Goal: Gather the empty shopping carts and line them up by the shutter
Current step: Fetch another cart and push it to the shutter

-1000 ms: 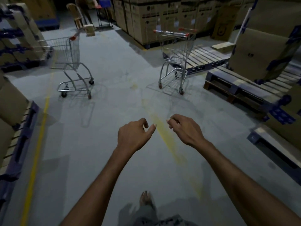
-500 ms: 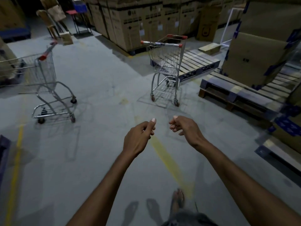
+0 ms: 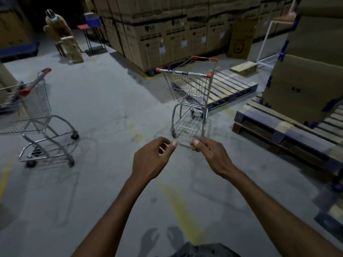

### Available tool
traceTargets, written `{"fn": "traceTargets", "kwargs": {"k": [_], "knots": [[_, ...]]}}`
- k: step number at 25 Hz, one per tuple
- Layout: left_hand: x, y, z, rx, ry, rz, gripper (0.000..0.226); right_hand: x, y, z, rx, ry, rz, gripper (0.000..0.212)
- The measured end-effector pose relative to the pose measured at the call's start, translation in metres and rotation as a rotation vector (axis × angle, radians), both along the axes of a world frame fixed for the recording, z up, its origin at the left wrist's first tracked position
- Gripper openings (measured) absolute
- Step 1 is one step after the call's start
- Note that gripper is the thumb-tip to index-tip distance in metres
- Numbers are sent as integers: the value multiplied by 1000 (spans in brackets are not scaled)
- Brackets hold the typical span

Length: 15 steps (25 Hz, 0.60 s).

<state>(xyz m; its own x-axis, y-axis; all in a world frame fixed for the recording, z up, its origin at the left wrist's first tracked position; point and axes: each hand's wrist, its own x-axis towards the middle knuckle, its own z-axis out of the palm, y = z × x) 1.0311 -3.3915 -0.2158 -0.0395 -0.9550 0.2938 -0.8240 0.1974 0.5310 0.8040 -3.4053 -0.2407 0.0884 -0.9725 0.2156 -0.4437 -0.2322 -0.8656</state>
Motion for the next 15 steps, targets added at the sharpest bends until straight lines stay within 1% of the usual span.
{"fn": "traceTargets", "kwargs": {"k": [3,6,8,10,13,15], "knots": [[-3,-70,2,-37,33,-21,39,-8,-72,5,-61,-30,43,40],[-7,-142,0,-46,80,-96,31,-13,-141,1,-47,-103,76,31],[-7,-196,-5,-51,102,-149,26,-15,-191,-5,-54,-92,74,30],[-5,-243,-10,-81,101,-205,24,-15,-235,-8,-109,0,71,30],[0,-340,-17,-111,64,-317,29,-17,-318,-11,-193,189,37,32],[2,-402,-14,-113,37,-373,31,-18,-372,-7,-220,275,0,34]]}}
